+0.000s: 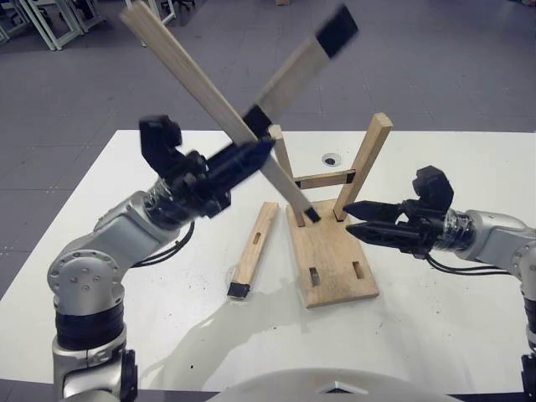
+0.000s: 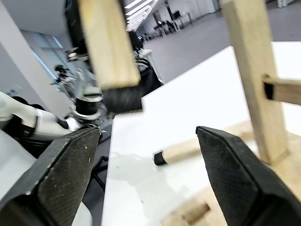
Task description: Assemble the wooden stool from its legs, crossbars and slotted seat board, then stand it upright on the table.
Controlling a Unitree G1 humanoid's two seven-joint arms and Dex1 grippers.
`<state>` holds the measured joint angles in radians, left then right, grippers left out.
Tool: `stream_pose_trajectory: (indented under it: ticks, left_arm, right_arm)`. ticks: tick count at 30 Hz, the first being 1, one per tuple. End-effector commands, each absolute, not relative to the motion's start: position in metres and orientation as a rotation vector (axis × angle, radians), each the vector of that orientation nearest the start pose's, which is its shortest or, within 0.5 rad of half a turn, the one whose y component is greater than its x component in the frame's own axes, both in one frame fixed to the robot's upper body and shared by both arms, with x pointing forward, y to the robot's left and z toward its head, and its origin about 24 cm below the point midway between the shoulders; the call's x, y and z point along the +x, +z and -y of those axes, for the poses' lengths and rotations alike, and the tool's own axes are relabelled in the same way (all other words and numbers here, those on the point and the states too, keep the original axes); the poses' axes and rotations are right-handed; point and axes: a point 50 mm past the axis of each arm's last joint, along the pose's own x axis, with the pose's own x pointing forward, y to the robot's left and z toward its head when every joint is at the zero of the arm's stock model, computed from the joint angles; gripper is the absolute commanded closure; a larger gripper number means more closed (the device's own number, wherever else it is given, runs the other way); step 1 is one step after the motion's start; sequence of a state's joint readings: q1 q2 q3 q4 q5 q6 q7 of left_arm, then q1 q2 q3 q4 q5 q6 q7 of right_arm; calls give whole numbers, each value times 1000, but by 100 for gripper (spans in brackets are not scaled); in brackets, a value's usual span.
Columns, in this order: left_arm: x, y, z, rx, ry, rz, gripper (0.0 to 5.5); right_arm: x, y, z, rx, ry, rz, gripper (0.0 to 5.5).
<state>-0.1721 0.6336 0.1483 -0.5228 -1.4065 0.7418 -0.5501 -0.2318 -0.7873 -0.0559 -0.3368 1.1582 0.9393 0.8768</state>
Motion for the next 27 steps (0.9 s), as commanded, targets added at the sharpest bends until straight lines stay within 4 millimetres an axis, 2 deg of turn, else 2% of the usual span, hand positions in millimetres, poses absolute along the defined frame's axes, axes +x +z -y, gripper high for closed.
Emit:
stream_pose_trajectory:
  ticks: [1,5,8,19,24,27]
  left_arm:
    - [211,161,-148,-377,-1304,-92,345]
    - [214,126,-136,-264,-1343,-136,345]
    - [214,108,-130,-246,-1364,-148,345]
    - [232,87,-118,-239,-1366,-121,345]
    - [233,73,-110,-253,-1393,-165,345]
    - [232,65,-111,-203,-1403,-206,345]
  right_arm:
    - [229,137,190,187,1242,-469,175]
    - [235,117,197,64,1128,-490,175]
    - [233,101,200,0,1098,-535,175]
    - [221,52,214,-105,1082,-713,175]
    - [217,41,216,-127,1087,-747,175]
    - [217,40,217,-129,1088,-748,175]
